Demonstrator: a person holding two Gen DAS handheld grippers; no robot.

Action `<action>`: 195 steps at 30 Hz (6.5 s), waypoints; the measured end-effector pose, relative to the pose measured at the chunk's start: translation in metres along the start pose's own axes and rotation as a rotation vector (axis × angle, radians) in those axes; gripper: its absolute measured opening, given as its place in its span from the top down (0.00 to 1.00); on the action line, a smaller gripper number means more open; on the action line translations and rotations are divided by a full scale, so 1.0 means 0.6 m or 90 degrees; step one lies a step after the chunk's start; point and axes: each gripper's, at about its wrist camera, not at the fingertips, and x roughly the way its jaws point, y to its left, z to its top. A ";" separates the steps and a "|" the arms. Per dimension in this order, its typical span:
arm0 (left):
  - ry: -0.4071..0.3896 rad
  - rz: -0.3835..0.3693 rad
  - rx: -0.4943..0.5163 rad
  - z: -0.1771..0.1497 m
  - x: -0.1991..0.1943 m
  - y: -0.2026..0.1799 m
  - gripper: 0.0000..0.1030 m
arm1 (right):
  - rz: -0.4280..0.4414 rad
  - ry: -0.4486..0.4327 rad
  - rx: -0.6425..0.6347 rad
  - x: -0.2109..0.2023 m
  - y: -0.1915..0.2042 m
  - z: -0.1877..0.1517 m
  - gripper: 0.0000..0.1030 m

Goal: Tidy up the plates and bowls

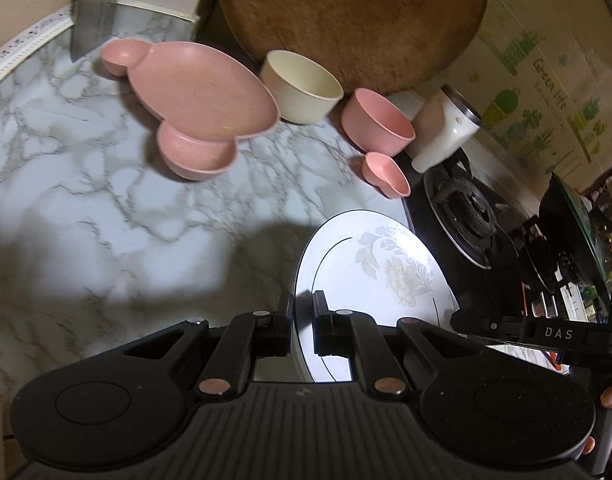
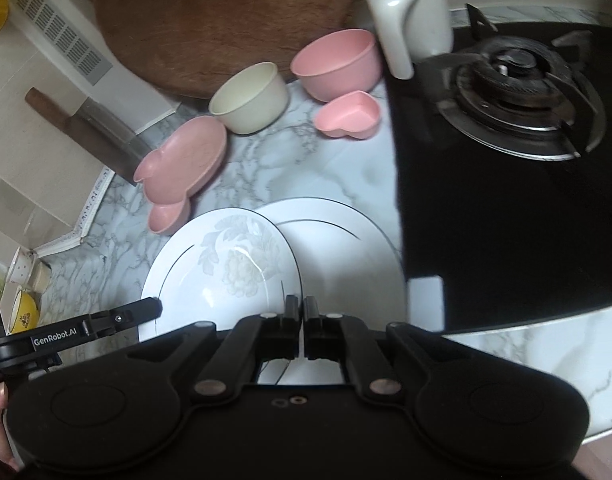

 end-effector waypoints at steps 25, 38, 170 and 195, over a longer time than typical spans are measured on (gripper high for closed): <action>0.028 0.035 0.039 -0.015 0.054 -0.034 0.92 | -0.040 0.013 -0.003 0.023 -0.036 -0.022 0.96; 0.031 0.037 0.043 -0.013 0.059 -0.033 0.92 | -0.051 0.018 -0.019 0.031 -0.030 -0.018 0.96; -0.144 0.240 0.097 0.229 0.018 0.110 0.21 | -0.163 -0.086 -0.195 0.227 0.308 0.156 0.07; -0.026 0.185 -0.006 0.308 0.159 0.213 0.70 | -0.162 0.015 -0.124 0.338 0.265 0.205 0.58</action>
